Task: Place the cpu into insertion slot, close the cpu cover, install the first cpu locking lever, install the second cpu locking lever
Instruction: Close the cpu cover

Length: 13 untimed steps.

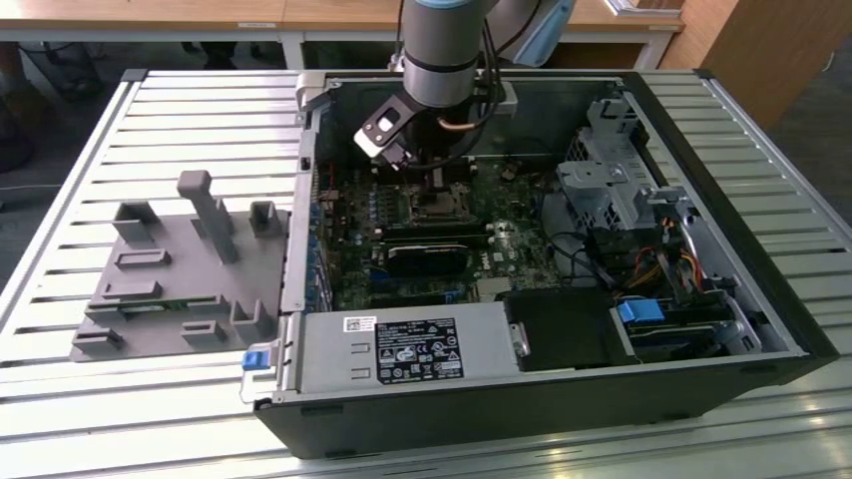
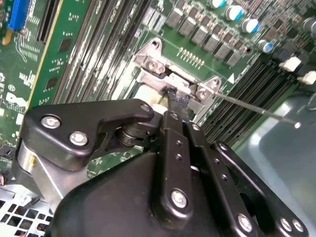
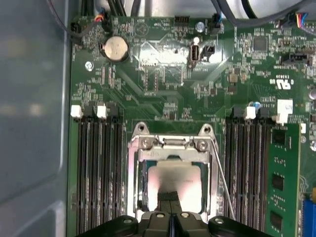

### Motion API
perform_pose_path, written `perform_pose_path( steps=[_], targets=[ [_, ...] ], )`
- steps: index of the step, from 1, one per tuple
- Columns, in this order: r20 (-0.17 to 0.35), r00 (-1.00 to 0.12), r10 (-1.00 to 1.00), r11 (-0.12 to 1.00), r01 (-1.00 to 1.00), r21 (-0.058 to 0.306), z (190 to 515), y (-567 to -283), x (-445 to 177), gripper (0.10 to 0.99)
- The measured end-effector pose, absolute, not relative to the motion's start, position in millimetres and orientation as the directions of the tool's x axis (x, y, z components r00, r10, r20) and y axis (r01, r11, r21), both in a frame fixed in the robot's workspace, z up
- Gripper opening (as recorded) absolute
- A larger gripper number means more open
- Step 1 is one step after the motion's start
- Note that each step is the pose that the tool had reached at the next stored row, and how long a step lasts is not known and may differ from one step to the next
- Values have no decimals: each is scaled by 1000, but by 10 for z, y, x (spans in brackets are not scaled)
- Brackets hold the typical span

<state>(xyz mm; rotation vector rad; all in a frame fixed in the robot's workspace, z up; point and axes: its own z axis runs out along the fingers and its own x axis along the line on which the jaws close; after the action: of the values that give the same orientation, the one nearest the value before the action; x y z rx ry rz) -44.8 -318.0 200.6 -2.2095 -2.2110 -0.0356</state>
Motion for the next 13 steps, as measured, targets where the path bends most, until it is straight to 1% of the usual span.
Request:
perform_pose_path(
  steps=[5,13],
  targets=[
    [27,-1,1000,1,1000,5,2008,-3173,-407,110],
    [28,-1,1000,1,1000,5,2106,-3168,-402,110]
  ],
)
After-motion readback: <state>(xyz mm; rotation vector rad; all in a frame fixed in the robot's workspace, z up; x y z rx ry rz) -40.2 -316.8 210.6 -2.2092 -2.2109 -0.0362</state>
